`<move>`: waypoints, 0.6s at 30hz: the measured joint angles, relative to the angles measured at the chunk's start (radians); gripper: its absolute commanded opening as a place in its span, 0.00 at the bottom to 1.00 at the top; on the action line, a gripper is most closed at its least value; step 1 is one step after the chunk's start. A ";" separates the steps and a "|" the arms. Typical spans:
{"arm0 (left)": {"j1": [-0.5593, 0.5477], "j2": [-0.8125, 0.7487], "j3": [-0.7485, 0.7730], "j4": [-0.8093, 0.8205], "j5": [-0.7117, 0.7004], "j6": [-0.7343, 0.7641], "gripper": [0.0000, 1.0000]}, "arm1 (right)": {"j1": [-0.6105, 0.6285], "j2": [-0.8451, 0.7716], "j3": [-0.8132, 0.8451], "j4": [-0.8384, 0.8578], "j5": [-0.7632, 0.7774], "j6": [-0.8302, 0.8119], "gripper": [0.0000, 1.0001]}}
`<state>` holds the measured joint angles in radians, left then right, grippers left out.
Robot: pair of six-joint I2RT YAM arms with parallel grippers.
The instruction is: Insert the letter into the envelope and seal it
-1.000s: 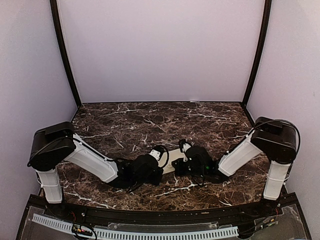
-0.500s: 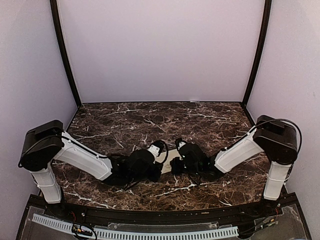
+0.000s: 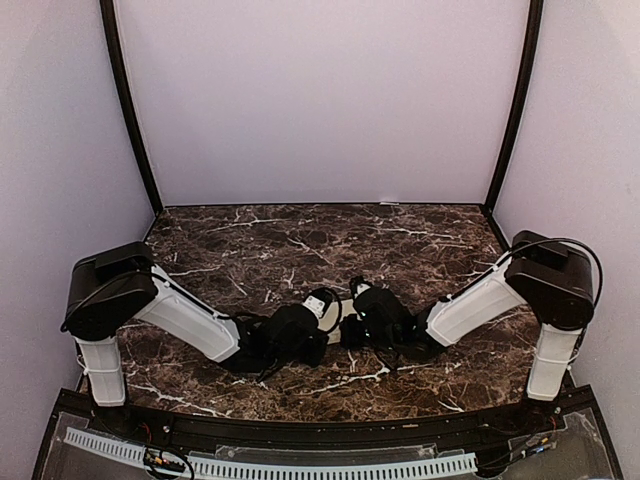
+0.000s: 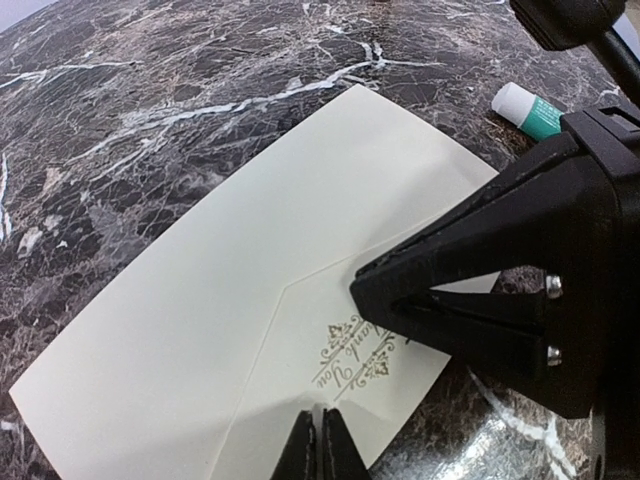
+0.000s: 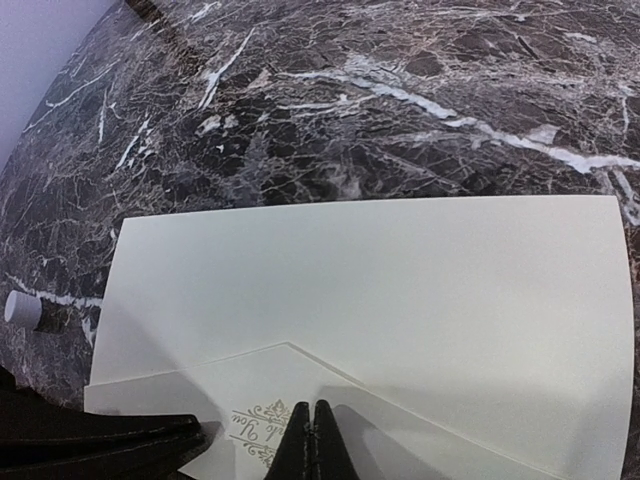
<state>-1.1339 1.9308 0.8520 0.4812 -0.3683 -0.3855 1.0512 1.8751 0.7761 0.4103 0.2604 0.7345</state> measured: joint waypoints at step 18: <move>0.011 -0.072 -0.066 0.033 0.018 -0.008 0.06 | 0.003 0.001 0.002 -0.003 0.010 0.012 0.00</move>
<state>-1.1233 1.8584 0.7864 0.5144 -0.3500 -0.3939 1.0542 1.8759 0.7776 0.4068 0.2699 0.7467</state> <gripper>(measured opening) 0.057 0.003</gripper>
